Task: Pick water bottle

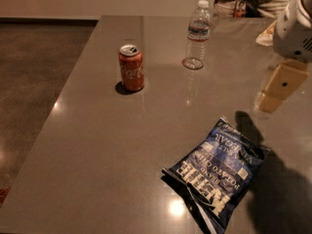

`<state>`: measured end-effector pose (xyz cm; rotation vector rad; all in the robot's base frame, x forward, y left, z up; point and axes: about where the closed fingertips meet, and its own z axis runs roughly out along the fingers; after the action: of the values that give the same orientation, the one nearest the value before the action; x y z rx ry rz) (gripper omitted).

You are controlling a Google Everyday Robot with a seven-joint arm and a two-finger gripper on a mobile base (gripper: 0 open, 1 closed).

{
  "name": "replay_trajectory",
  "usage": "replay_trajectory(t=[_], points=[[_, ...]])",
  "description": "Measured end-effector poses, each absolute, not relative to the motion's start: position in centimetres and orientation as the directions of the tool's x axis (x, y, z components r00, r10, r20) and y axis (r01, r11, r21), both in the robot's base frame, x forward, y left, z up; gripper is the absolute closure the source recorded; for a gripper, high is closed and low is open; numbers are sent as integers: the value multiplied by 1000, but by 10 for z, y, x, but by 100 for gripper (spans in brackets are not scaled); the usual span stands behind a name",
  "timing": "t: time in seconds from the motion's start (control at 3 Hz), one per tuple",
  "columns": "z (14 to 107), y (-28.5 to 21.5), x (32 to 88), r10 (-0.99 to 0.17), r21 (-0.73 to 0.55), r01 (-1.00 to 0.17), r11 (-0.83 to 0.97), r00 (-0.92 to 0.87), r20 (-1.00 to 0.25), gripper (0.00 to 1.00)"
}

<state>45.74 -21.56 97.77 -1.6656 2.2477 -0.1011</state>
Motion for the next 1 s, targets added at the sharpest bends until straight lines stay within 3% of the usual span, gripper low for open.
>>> replay_trajectory(t=[1.0], points=[[970, -219, 573, -771, -234, -764, 601, -476, -424, 0]])
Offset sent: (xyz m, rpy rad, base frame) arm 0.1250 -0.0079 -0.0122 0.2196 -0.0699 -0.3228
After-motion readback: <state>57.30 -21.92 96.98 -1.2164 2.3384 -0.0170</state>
